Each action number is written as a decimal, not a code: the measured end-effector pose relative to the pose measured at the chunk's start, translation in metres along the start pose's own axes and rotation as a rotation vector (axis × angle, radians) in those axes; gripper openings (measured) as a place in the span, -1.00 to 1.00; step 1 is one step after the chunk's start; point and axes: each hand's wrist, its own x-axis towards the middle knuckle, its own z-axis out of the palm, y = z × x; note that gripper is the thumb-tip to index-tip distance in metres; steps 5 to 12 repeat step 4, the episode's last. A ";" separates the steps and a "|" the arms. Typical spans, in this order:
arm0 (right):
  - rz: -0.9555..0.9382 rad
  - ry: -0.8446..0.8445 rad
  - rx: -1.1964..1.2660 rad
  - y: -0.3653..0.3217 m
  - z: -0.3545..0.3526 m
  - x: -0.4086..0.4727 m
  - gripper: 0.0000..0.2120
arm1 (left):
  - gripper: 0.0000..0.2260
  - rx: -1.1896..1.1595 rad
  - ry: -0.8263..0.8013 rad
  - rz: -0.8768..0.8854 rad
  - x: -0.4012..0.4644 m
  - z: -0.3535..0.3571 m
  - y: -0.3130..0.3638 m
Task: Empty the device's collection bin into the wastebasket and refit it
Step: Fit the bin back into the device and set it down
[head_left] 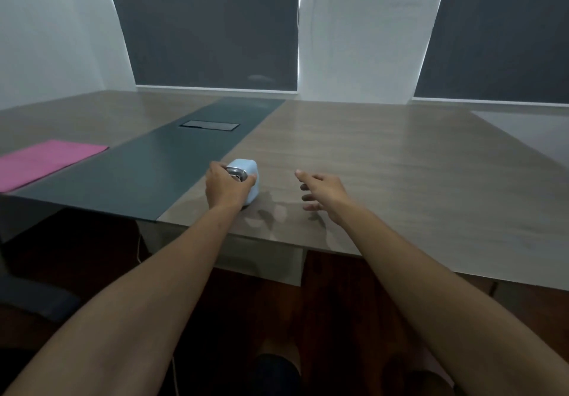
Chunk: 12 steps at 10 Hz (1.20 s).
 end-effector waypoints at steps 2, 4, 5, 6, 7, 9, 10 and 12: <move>-0.027 0.062 -0.017 0.001 -0.015 0.003 -0.53 | -0.43 0.048 0.015 0.017 -0.004 0.005 -0.002; -0.173 0.227 -0.400 0.008 -0.052 -0.003 -0.59 | -0.27 0.170 0.095 0.169 -0.008 0.010 0.018; -0.173 0.227 -0.400 0.008 -0.052 -0.003 -0.59 | -0.27 0.170 0.095 0.169 -0.008 0.010 0.018; -0.173 0.227 -0.400 0.008 -0.052 -0.003 -0.59 | -0.27 0.170 0.095 0.169 -0.008 0.010 0.018; -0.173 0.227 -0.400 0.008 -0.052 -0.003 -0.59 | -0.27 0.170 0.095 0.169 -0.008 0.010 0.018; -0.173 0.227 -0.400 0.008 -0.052 -0.003 -0.59 | -0.27 0.170 0.095 0.169 -0.008 0.010 0.018; -0.173 0.227 -0.400 0.008 -0.052 -0.003 -0.59 | -0.27 0.170 0.095 0.169 -0.008 0.010 0.018; -0.173 0.227 -0.400 0.008 -0.052 -0.003 -0.59 | -0.27 0.170 0.095 0.169 -0.008 0.010 0.018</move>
